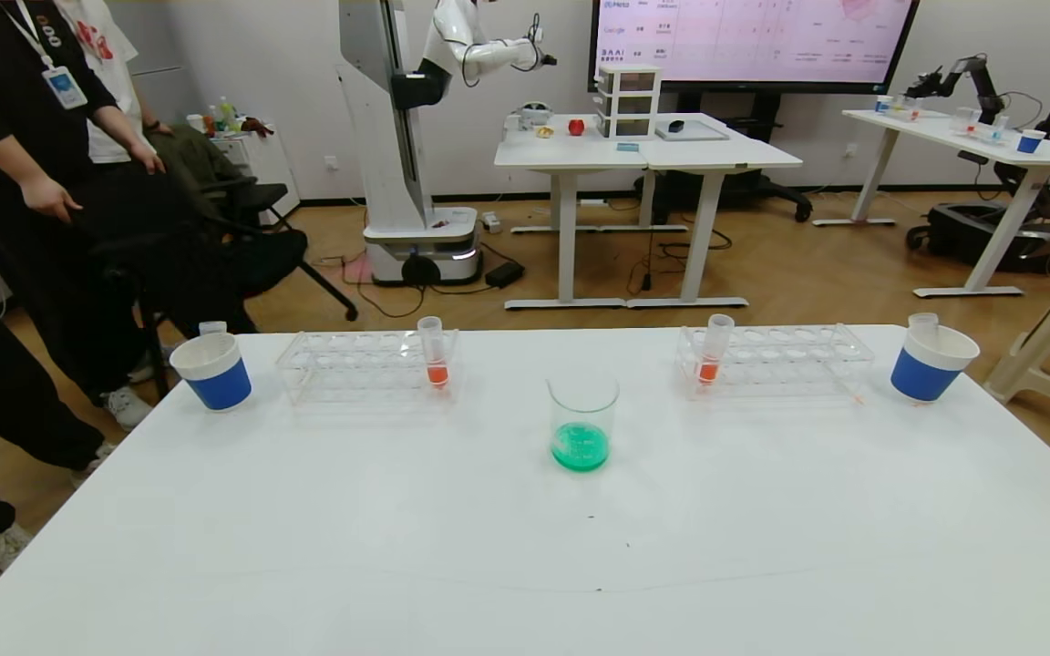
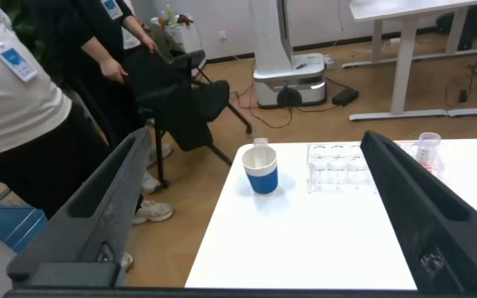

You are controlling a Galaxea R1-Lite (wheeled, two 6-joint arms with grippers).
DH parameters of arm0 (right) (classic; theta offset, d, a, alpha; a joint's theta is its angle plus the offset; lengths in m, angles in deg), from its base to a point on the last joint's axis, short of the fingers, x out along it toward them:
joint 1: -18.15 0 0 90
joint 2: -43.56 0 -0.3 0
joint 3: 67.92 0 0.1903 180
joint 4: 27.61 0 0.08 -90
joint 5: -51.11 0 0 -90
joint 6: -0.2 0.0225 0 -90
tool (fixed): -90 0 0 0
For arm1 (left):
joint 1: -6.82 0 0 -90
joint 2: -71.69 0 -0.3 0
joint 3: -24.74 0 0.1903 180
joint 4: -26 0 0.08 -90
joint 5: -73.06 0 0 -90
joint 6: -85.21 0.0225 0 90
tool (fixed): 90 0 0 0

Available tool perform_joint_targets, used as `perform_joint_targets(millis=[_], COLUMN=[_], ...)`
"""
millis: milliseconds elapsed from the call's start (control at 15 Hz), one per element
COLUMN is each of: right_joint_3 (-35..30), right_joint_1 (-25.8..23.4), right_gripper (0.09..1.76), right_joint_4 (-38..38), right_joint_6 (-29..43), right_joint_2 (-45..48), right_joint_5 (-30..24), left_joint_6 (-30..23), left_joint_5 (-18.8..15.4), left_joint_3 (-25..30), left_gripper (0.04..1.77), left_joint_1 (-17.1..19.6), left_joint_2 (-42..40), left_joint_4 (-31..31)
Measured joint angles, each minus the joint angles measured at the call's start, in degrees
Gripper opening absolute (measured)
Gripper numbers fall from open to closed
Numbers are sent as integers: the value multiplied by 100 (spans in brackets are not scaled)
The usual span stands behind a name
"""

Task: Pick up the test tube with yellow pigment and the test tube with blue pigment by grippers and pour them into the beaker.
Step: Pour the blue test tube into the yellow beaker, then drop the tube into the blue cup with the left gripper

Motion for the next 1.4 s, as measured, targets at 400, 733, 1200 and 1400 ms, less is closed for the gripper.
perform_joint_targets(millis=[400, 733, 1200, 1400], right_joint_3=[0, 0, 0, 0], right_joint_1=[0, 0, 0, 0], right_gripper=[174, 174, 174, 174], right_joint_4=[0, 0, 0, -2], right_joint_6=[-2, -2, -2, 0], right_joint_2=[0, 0, 0, 0], right_joint_5=[0, 0, -2, 0], left_joint_6=[-91, -373, -753, -819], left_joint_5=[157, -837, -1870, -1953], left_joint_3=[909, 2113, 4251, 4329], left_gripper=[175, 175, 175, 175], left_joint_1=[45, 356, 434, 434], left_joint_2=[-2039, -3421, -4109, -4130], left_joint_4=[-681, -633, -411, -525])
